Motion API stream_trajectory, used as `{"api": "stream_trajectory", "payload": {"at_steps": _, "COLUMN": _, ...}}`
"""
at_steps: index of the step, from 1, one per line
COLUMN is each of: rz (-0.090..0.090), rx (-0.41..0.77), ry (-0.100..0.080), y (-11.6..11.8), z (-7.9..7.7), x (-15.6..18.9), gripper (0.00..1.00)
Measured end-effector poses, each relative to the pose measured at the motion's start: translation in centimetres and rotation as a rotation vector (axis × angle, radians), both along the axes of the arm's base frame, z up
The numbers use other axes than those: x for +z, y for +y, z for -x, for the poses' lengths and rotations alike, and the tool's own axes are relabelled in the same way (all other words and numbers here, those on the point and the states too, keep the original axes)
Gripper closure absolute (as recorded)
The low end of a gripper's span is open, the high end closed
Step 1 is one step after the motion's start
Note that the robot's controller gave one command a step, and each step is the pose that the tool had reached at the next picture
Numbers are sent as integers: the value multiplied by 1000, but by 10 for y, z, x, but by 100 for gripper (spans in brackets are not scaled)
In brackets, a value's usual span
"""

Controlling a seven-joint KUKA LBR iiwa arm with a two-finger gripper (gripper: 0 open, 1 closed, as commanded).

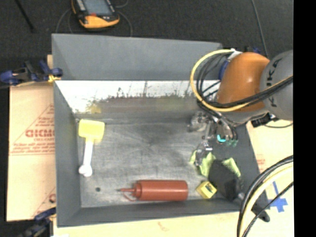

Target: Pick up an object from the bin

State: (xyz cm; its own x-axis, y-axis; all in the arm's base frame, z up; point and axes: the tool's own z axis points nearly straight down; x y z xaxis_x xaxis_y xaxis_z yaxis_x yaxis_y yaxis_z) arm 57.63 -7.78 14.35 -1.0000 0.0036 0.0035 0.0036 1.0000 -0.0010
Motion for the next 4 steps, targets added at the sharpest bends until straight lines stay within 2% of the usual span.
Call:
{"api": "stream_trajectory", "payload": {"at_steps": 1, "rz": 0, "rx": 0, "ry": -3, "y": 0, "z": 0, "x": 2, "gripper": 0}}
{"api": "stream_trajectory", "payload": {"at_steps": 2, "rz": 0, "rx": 73, "ry": -11, "y": -11, "z": 1, "x": -12, "gripper": 0}}
{"api": "stream_trajectory", "payload": {"at_steps": 3, "rz": 2, "rx": 169, "ry": -10, "y": -25, "z": 36, "x": -70, "gripper": 100}}
{"api": "stream_trajectory", "payload": {"at_steps": 4, "rz": 2, "rx": 169, "ry": -11, "y": -25, "z": 36, "x": -71, "gripper": 0}}
